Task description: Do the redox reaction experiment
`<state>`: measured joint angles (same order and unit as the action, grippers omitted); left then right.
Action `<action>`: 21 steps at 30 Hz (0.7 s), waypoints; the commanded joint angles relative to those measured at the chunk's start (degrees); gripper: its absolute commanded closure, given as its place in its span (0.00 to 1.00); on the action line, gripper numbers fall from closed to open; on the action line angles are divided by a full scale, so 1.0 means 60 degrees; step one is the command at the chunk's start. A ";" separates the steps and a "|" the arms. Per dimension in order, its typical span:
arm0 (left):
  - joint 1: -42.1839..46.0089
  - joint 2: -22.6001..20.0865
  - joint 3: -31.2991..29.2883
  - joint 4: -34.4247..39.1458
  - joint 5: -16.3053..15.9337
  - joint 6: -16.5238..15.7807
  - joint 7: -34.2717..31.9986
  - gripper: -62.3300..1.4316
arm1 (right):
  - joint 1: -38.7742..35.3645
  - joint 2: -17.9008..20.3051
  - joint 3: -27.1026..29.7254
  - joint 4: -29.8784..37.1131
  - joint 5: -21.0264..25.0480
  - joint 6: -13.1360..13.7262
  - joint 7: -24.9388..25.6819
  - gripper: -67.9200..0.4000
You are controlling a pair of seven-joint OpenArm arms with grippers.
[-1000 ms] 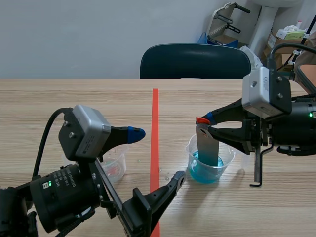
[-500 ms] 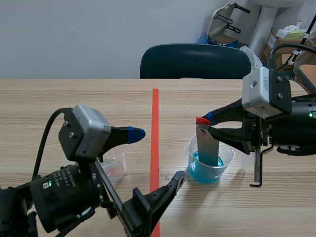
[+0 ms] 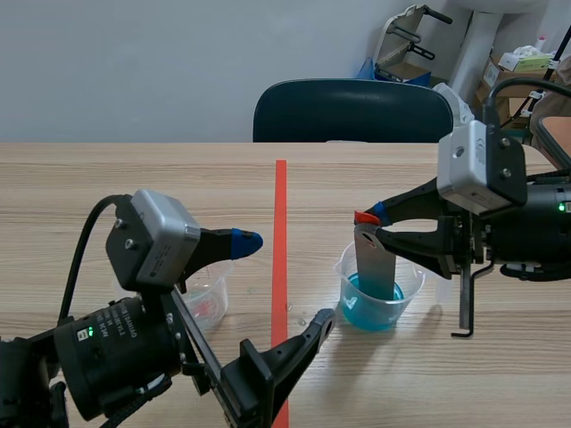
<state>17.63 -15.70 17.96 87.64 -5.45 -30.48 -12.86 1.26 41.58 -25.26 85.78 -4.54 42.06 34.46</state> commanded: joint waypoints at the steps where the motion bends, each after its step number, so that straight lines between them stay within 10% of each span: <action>1: 0.0073 0.0047 -0.0015 0.0157 -0.0113 -0.0022 -0.0127 0.00 | 0.0135 0.0106 0.0062 0.0084 0.0000 0.0109 -0.0040 0.99; 21: 0.0073 0.0047 -0.0015 0.0157 -0.0113 -0.0022 -0.0102 0.00 | 0.0135 0.0106 0.0062 0.0084 0.0000 0.0109 -0.0109 0.99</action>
<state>17.63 -15.70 17.96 87.64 -5.43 -30.48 -12.62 1.26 41.58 -25.26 85.78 -4.51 42.06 34.26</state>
